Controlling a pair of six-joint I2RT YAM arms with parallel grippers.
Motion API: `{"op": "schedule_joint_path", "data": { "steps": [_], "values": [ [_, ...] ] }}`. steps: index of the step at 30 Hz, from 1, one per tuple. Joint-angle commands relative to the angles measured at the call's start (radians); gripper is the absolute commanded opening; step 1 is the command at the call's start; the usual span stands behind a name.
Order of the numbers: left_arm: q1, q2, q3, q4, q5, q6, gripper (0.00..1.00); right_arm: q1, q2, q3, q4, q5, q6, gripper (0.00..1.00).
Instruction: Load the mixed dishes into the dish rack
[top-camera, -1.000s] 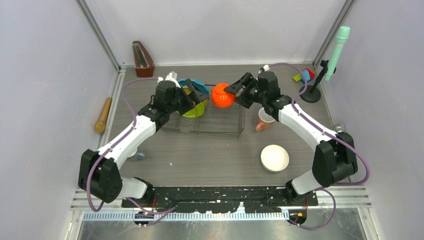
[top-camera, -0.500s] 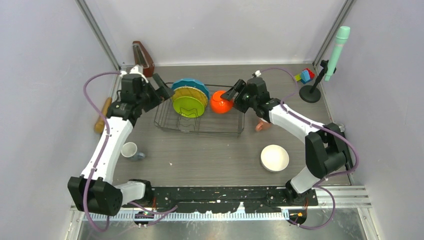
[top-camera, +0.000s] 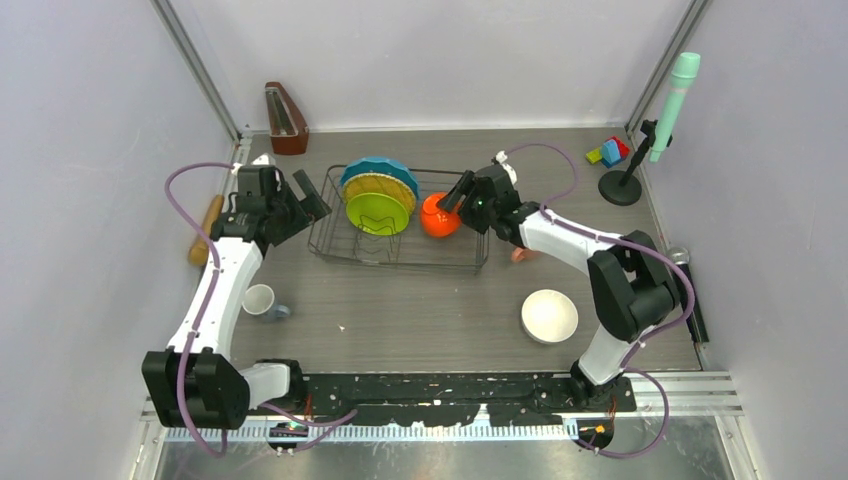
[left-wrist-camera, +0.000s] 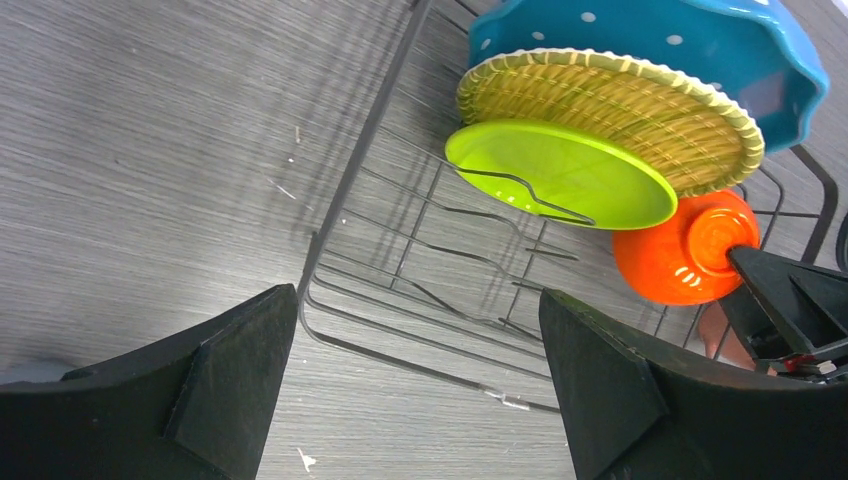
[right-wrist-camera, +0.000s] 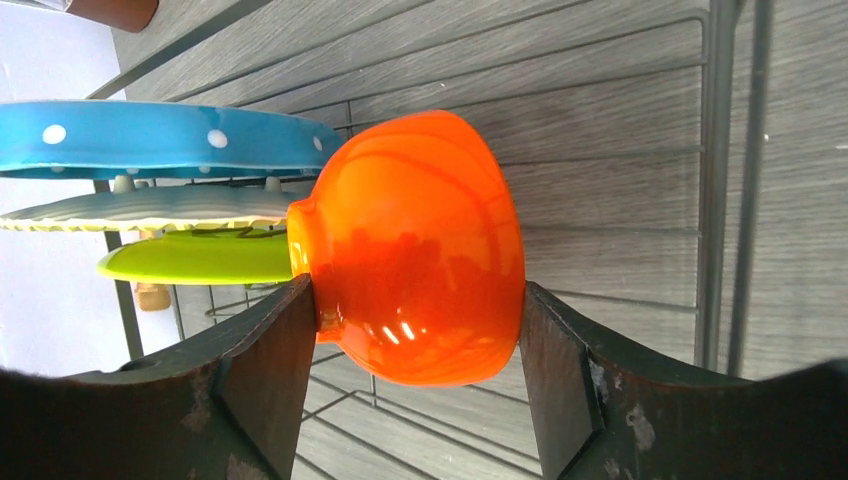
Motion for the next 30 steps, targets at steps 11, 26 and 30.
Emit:
{"op": "schedule_joint_path", "data": {
  "steps": [11, 26, 30],
  "values": [
    [0.023, -0.006, -0.039, 0.015, 0.000, 0.086, 0.92, 0.030, 0.108, 0.088, 0.067, 0.119, -0.020, 0.27],
    [0.022, -0.060, 0.011, -0.035, 0.006, 0.096, 0.91, 0.047, 0.132, 0.229, -0.232, 0.248, -0.084, 1.00],
    [0.023, -0.060, 0.017, -0.041, 0.027, 0.101, 0.91, 0.053, 0.094, 0.228, -0.230, 0.241, -0.115, 0.94]
  ]
}}
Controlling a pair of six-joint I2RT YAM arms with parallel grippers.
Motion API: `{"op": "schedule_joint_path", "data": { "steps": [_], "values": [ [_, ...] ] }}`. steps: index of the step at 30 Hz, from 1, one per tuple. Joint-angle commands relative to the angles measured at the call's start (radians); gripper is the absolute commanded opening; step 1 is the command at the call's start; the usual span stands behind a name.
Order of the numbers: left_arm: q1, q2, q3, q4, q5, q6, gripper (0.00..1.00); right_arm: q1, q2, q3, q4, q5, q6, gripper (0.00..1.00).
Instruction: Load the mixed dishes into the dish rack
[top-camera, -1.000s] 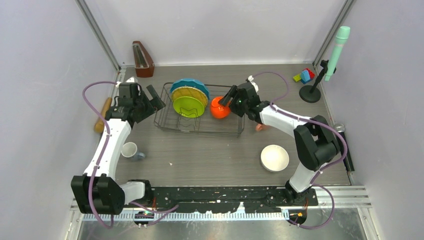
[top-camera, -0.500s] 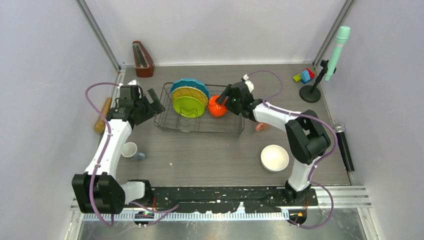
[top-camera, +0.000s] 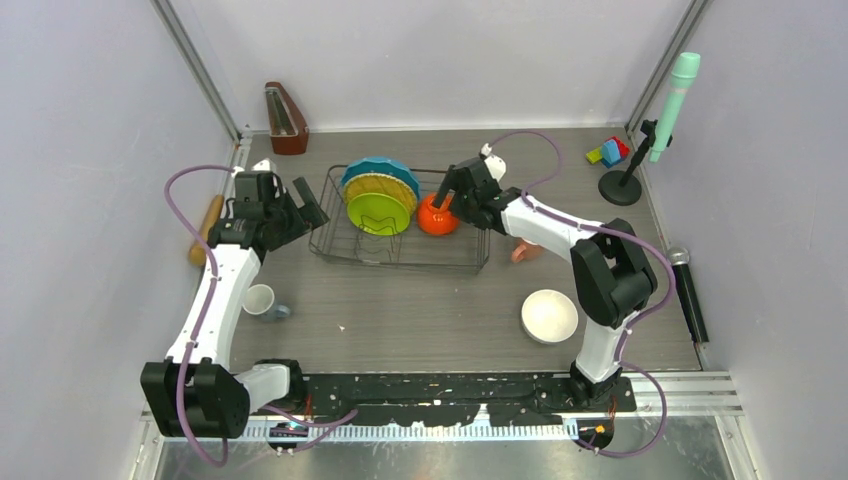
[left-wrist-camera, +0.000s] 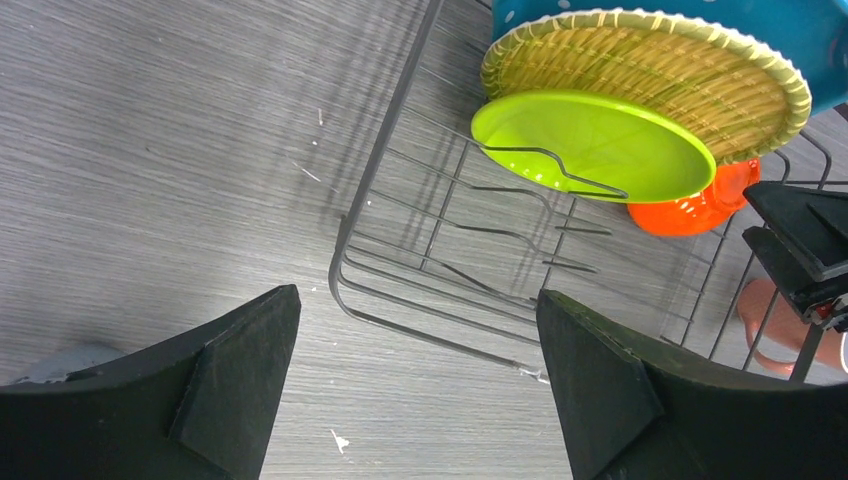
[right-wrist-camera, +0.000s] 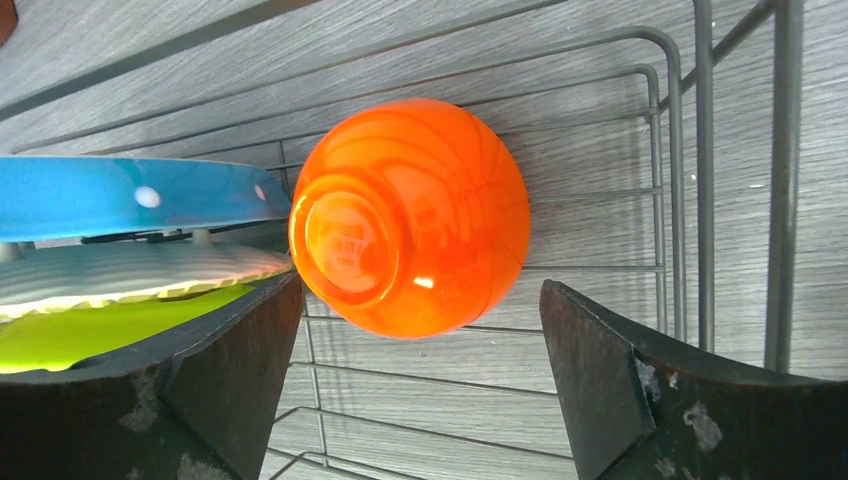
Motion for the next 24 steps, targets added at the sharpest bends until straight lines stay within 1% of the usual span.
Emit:
{"op": "schedule_joint_path", "data": {
  "steps": [1, 3, 5, 8, 11, 16, 20, 24],
  "values": [
    [0.007, -0.025, 0.045, -0.010, 0.041, 0.031, 0.91, 0.006, -0.042, 0.033, -0.047, 0.045, -0.060, 0.92],
    [0.006, -0.028, 0.047, -0.015, 0.079, 0.043, 0.89, 0.012, -0.061, 0.045, -0.066, 0.028, -0.103, 0.89],
    [-0.001, -0.028, 0.050, -0.024, 0.120, 0.051, 0.88, 0.015, -0.083, 0.055, -0.089, -0.022, -0.165, 0.87],
    [-0.042, -0.033, 0.052, -0.035, 0.134, 0.061, 0.87, 0.016, -0.139, 0.043, -0.104, -0.096, -0.245, 0.82],
    [-0.127, -0.044, 0.051, -0.037, 0.096, 0.060, 0.87, 0.016, -0.179, 0.047, -0.161, -0.103, -0.287, 0.77],
    [-0.296, -0.044, 0.036, 0.002, 0.089, 0.037, 0.85, 0.016, -0.297, 0.029, -0.199, -0.132, -0.331, 0.75],
    [-0.412, -0.048, -0.001, 0.062, 0.074, 0.007, 0.82, 0.014, -0.397, 0.011, -0.288, -0.081, -0.327, 0.75],
    [-0.508, -0.044, -0.043, 0.105, 0.061, -0.021, 0.80, -0.012, -0.484, -0.006, -0.478, 0.012, -0.311, 0.74]
  ]
}}
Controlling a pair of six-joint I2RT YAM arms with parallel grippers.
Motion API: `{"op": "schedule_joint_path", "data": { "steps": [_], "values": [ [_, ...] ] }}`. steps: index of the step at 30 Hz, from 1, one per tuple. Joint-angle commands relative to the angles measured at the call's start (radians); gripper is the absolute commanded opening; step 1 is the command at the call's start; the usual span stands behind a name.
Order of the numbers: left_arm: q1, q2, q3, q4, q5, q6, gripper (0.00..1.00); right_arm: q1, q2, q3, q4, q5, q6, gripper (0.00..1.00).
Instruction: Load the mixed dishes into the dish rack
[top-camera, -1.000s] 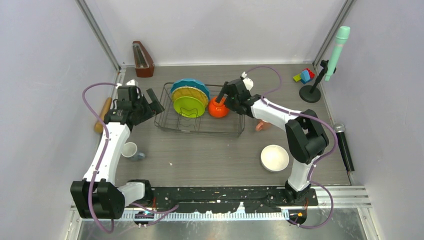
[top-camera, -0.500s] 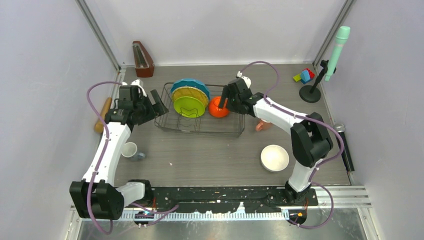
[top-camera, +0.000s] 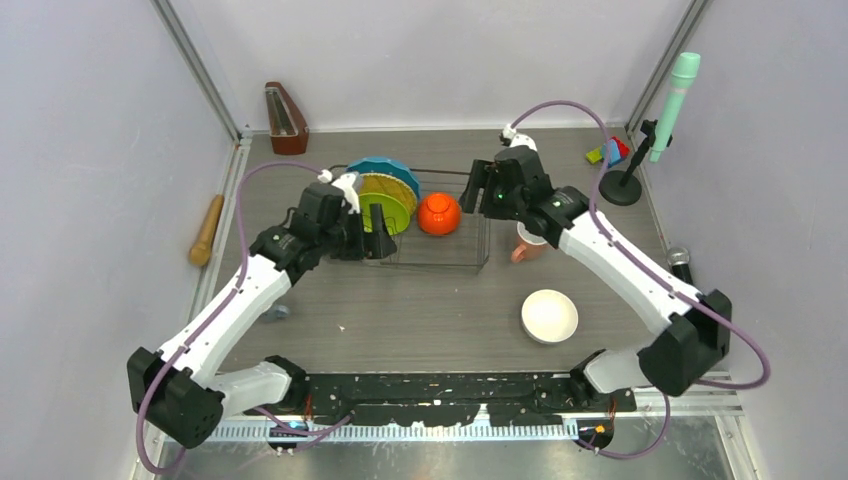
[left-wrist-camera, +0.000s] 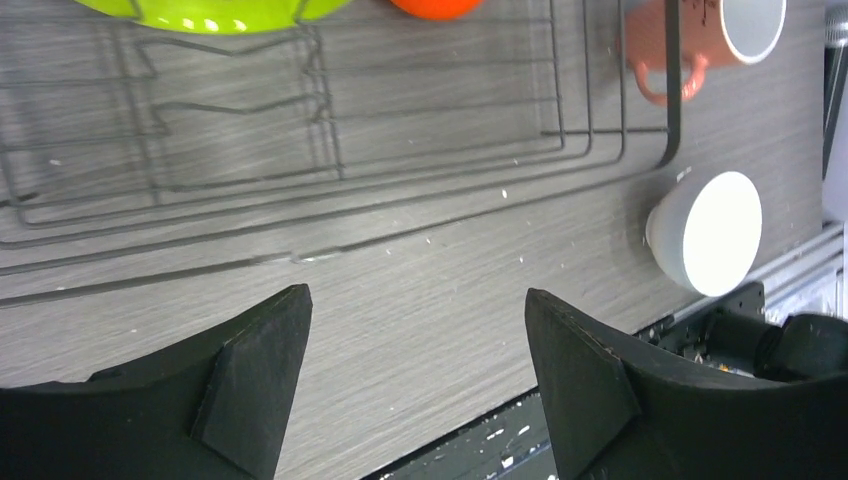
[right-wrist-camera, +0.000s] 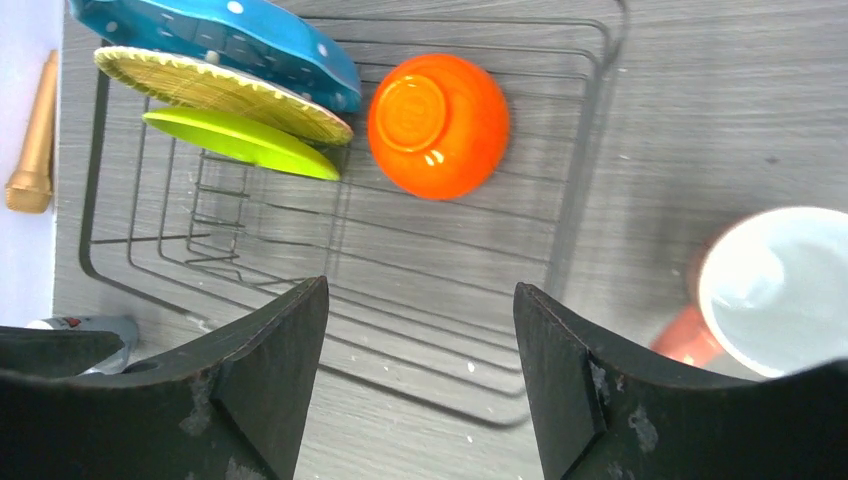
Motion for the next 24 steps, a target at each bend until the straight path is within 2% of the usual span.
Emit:
{"op": "schedule_joint_path", "data": {
  "steps": [1, 7, 10, 12, 20, 24],
  "values": [
    [-0.092, -0.019, -0.041, 0.086, -0.023, -0.037, 0.80, -0.028, -0.119, -0.031, -0.214, 0.094, -0.001, 0.73],
    [-0.187, 0.001, -0.121, 0.183, 0.003, -0.079, 0.78, -0.071, -0.303, -0.143, -0.408, 0.080, 0.085, 0.72],
    [-0.190, 0.025, -0.159, 0.243, 0.025, -0.106, 0.76, -0.068, -0.385, -0.212, -0.507, 0.129, 0.188, 0.81],
    [-0.190, 0.040, -0.173, 0.264, 0.018, -0.119, 0.74, -0.064, -0.433, -0.268, -0.537, 0.158, 0.250, 0.82],
    [-0.189, 0.061, -0.197, 0.300, -0.030, -0.160, 0.72, -0.006, -0.478, -0.386, -0.600, 0.232, 0.505, 0.85],
    [-0.190, 0.040, -0.207, 0.313, -0.050, -0.167, 0.72, 0.027, -0.451, -0.451, -0.528, 0.236, 0.608, 0.84]
  ]
}}
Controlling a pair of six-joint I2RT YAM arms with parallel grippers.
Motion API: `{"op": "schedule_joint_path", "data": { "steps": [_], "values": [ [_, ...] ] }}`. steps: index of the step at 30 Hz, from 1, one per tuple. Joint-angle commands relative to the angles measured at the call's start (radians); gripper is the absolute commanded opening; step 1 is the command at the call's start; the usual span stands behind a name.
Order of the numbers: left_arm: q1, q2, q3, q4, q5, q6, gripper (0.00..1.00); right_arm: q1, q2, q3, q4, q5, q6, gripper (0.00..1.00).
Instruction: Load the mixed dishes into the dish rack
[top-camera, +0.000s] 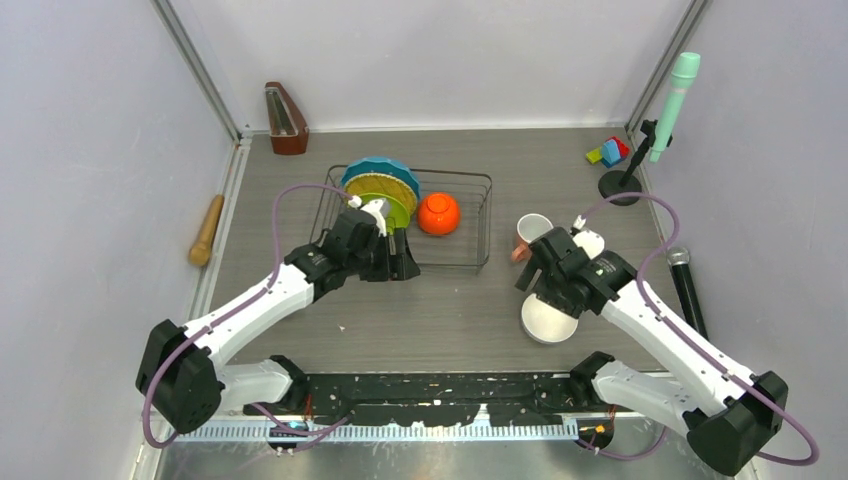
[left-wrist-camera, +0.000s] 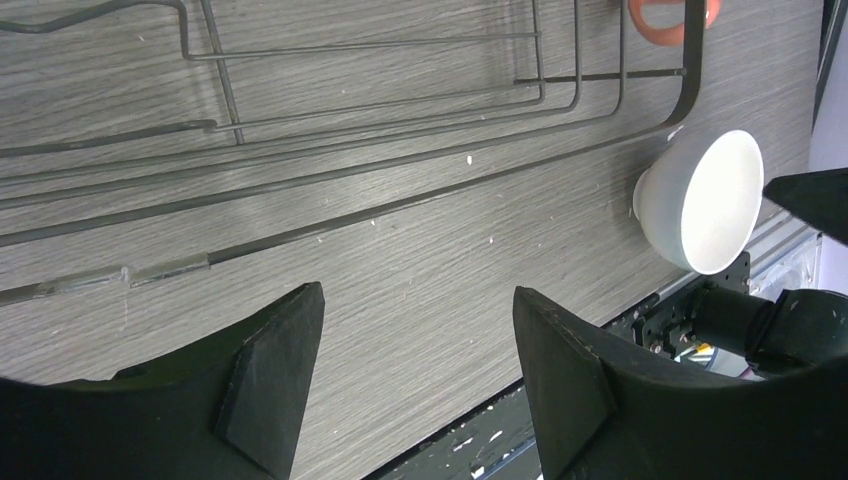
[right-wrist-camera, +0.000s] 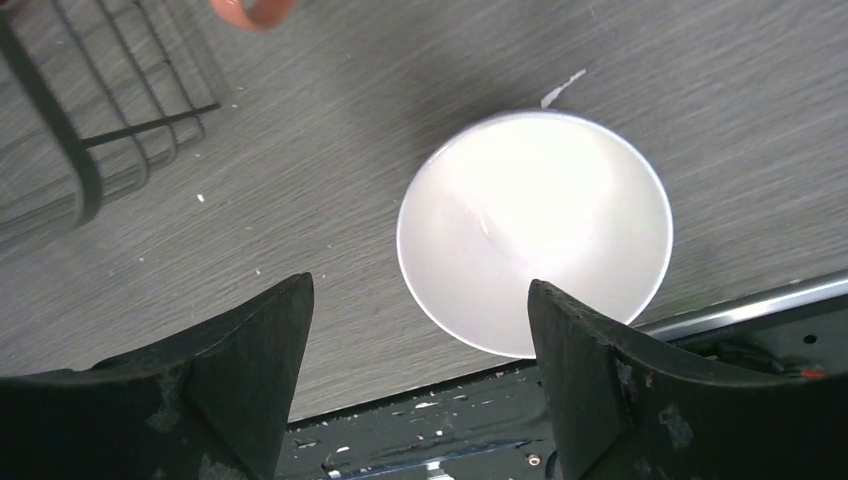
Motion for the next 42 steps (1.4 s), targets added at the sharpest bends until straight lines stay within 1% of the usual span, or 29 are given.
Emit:
{"op": "schedule_joint_path", "data": {
  "steps": [1, 2, 8, 10, 18, 20, 21, 22, 23, 24, 25, 27, 29, 33, 36, 39, 41, 42],
  "values": [
    [0.001, -0.030, -0.007, 0.070, -0.036, -0.017, 0.72, 0.028, 0.032, -0.064, 0.089, 0.047, 0.181, 0.83],
    [0.000, -0.037, -0.005, 0.066, -0.039, -0.015, 0.72, 0.029, 0.040, -0.069, 0.107, 0.048, 0.186, 0.82],
    [0.000, -0.082, 0.036, -0.031, -0.089, 0.015, 0.74, 0.033, 0.130, -0.094, 0.179, 0.084, 0.197, 0.69],
    [0.000, -0.095, 0.048, -0.056, -0.108, 0.024, 0.74, 0.033, 0.145, -0.108, 0.198, 0.084, 0.195, 0.67],
    [0.001, -0.123, 0.076, -0.089, -0.119, 0.045, 0.75, 0.034, 0.177, -0.171, 0.256, 0.081, 0.200, 0.55],
    [0.001, -0.122, 0.083, -0.096, -0.119, 0.051, 0.75, 0.034, 0.185, -0.183, 0.267, 0.069, 0.197, 0.48],
    [0.000, -0.122, 0.086, -0.100, -0.120, 0.053, 0.75, 0.034, 0.186, -0.187, 0.271, 0.058, 0.196, 0.42],
    [0.000, -0.121, 0.091, -0.102, -0.119, 0.058, 0.75, 0.034, 0.189, -0.196, 0.277, 0.053, 0.193, 0.38],
    [0.001, -0.120, 0.094, -0.106, -0.119, 0.061, 0.75, 0.033, 0.189, -0.201, 0.279, 0.042, 0.190, 0.25],
    [0.000, -0.120, 0.097, -0.108, -0.119, 0.065, 0.75, 0.033, 0.188, -0.202, 0.275, 0.038, 0.182, 0.18],
    [-0.001, -0.120, 0.100, -0.111, -0.141, 0.067, 0.75, 0.034, 0.185, -0.200, 0.254, 0.041, 0.180, 0.07],
    [0.001, -0.121, 0.107, -0.115, -0.147, 0.071, 0.76, 0.034, 0.148, -0.172, 0.212, 0.054, 0.157, 0.01],
    [0.001, -0.122, 0.117, -0.120, -0.141, 0.078, 0.76, 0.034, 0.097, -0.120, 0.169, 0.074, 0.116, 0.00],
    [0.000, -0.123, 0.142, -0.121, -0.132, 0.083, 0.77, 0.034, 0.006, 0.082, 0.082, 0.102, 0.030, 0.00],
    [0.001, -0.111, 0.168, -0.115, -0.058, 0.083, 0.81, 0.032, -0.031, 0.196, 0.070, 0.068, -0.023, 0.00],
    [0.007, -0.095, 0.200, -0.101, 0.047, 0.082, 0.85, 0.032, -0.066, 0.290, 0.108, 0.039, -0.029, 0.00],
    [0.007, -0.099, 0.193, -0.039, 0.094, 0.080, 0.89, 0.032, -0.086, 0.310, 0.167, 0.045, 0.022, 0.00],
    [0.006, -0.108, 0.178, 0.009, 0.116, 0.085, 0.91, 0.032, -0.098, 0.309, 0.235, 0.055, 0.076, 0.00]
  ]
}}
